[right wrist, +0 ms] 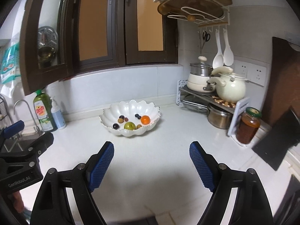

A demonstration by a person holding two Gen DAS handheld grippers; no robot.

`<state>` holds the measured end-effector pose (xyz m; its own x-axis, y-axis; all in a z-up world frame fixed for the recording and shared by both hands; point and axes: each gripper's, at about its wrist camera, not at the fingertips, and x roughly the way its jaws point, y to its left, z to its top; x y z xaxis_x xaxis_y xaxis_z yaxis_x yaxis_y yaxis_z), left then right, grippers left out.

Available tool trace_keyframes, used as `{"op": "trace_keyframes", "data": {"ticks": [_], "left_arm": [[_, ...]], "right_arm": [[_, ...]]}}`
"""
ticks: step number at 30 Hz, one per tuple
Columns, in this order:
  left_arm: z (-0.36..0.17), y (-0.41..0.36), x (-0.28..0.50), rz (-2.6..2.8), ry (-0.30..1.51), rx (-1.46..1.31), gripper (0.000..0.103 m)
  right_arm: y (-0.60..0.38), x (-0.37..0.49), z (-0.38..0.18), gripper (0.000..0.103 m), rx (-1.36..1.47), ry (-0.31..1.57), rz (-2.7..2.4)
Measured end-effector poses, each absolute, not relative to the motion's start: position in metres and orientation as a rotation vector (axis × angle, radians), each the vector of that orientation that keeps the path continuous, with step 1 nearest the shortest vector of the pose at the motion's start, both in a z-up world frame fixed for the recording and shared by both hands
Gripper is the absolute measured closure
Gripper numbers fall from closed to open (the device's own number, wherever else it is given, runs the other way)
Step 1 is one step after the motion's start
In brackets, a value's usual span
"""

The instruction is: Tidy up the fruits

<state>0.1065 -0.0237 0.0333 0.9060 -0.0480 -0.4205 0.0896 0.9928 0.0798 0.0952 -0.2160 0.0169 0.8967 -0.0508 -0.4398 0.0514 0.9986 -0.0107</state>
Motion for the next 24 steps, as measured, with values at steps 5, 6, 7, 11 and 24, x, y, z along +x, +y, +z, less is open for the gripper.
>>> {"op": "trace_keyframes", "data": {"ticks": [5, 6, 7, 11, 24], "left_arm": [[0.033, -0.026, 0.065, -0.069, 0.401, 0.101, 0.0], [0.033, -0.025, 0.06, -0.069, 0.398, 0.1, 0.0], [0.034, -0.024, 0.053, -0.067, 0.393, 0.098, 0.0], [0.035, -0.022, 0.031, -0.07, 0.385, 0.09, 0.0], [0.038, -0.012, -0.017, -0.06, 0.364, 0.075, 0.0]], "right_arm": [[-0.216, 0.055, 0.013, 0.019, -0.002, 0.448, -0.037], [-0.215, 0.047, 0.013, 0.019, -0.004, 0.446, -0.039], [-0.214, 0.042, 0.013, 0.019, -0.005, 0.445, -0.038], [-0.211, 0.018, 0.014, 0.019, -0.016, 0.428, -0.03], [-0.202, -0.029, 0.02, 0.019, -0.029, 0.381, -0.008]]}}
